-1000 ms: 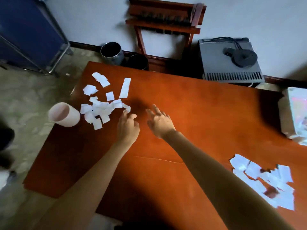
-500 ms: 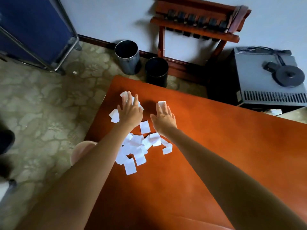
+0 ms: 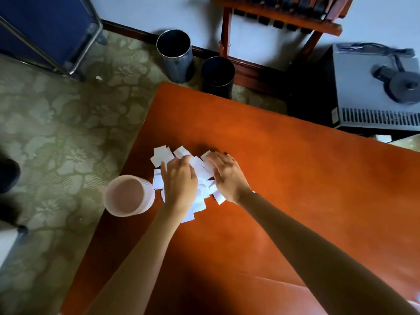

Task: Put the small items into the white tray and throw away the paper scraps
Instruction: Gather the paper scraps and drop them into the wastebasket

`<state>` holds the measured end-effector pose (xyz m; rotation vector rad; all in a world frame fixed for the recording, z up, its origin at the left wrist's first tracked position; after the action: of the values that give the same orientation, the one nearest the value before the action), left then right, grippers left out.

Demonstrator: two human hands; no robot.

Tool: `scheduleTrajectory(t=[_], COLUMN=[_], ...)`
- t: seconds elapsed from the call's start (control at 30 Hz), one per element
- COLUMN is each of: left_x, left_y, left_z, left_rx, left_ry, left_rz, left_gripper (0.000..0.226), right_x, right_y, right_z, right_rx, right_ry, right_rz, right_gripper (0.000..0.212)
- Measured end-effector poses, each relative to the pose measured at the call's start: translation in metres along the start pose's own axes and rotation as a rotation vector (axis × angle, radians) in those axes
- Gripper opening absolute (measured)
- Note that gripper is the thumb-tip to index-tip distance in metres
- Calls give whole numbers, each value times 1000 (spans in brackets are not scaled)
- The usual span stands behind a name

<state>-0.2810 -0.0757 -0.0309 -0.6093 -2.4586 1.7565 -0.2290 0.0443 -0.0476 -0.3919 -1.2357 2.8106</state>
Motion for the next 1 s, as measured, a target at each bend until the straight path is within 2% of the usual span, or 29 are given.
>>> scheduleTrajectory(t=[0.07,0.1,0.17,0.27,0.33,0.43,0.57,0.67,0.83,1.0], left_x=[3,7,15,17,10,-11,-44,-64,-92,-119], left_y=[0,0,6,25,34,40,46,57,79,102], left_z=[4,6,10,23,30,34,34,28,-1,-58], left_rx=[19,40,86,140,130,81,95,181,299,282], left_ry=[9,-14,-76,-63,-32,57,193,261,336,380], left_rz=[-146,-164,-50,79,75,81,56,47,-9,46], left_gripper=[32,35,47,59,61,64,65,60,57,57], right_x=[-9,-13,-19,-25,-31,-44,-67,-84,-124,-175], right_y=[4,5,8,14,18,21,21,19,14,4], right_z=[-1,-1,-3,-6,-11,-20,-30,-39,-59,-95], right_rx=[-20,-55,-147,-309,-382,-450,-451,-438,-448,-480], right_ry=[1,20,59,52,44,37,34,66,120,180], right_rz=[-70,-71,-1,102,128,106,71,39,-6,-84], right_gripper=[47,47,50,60,66,58,69,58,53,54])
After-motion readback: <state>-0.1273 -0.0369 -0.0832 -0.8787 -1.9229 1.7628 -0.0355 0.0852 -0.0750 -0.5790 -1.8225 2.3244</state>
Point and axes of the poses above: each hand's wrist, its own x-axis towards the middle knuckle, its own y-axis out of the palm, z = x × y, the point moved 1 cm from there along x, towards the middle knuckle, and after that the axes turned 1 degree about y, right-handed, at the moved point
